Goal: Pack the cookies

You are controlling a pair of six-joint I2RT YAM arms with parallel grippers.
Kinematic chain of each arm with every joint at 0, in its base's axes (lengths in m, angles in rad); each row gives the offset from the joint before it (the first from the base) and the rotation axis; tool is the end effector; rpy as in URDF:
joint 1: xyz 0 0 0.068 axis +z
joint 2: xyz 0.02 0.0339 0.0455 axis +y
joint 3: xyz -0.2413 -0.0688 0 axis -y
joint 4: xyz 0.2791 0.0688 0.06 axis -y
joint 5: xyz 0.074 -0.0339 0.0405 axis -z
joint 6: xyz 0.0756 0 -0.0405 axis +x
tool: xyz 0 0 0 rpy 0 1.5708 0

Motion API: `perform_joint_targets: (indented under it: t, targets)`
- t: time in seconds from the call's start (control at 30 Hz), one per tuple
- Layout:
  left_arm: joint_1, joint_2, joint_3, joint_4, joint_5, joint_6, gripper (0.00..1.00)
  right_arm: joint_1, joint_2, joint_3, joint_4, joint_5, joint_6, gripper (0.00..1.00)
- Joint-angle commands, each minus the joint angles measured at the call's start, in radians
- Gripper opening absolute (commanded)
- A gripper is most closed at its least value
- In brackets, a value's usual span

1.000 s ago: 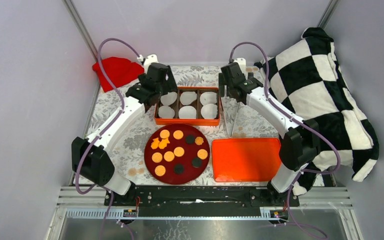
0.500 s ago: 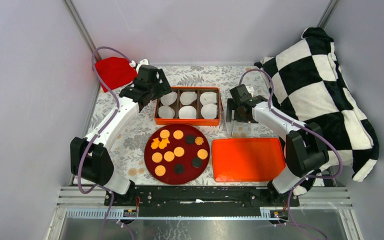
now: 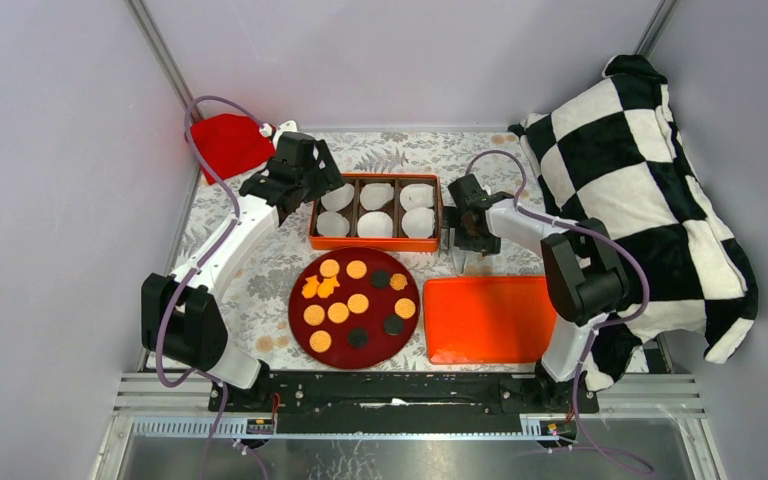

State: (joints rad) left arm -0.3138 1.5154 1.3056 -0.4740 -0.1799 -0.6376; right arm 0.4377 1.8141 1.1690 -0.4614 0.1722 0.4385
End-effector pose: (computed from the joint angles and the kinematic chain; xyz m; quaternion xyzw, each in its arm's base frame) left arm 0.3914 -0.1128 0.2612 -0.1831 0.8816 -0.1236 0.4171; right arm 0.3711 0.1594 0.0951 0.0202 0.9696 0.0215 0.2431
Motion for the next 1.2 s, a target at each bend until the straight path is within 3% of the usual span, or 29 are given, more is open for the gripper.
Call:
perform_joint_targets:
  t: [0.0,0.33,0.87,1.17]
  targets:
    - [0.0,-0.016,-0.014,0.04,0.006,-0.001,0.89,0.001,0.065,0.082,0.012,0.0,0.001,1.0]
    - [-0.001,-0.011,-0.016,0.042,-0.003,0.002,0.89,-0.034,0.231,0.189,-0.009,0.001,0.02,1.0]
    - [-0.001,0.017,-0.018,0.057,0.03,-0.012,0.89,-0.033,0.158,-0.03,0.0,-0.136,0.043,1.0]
    - [-0.001,0.016,-0.018,0.058,0.038,-0.014,0.89,-0.033,0.185,0.033,-0.028,-0.117,0.014,0.76]
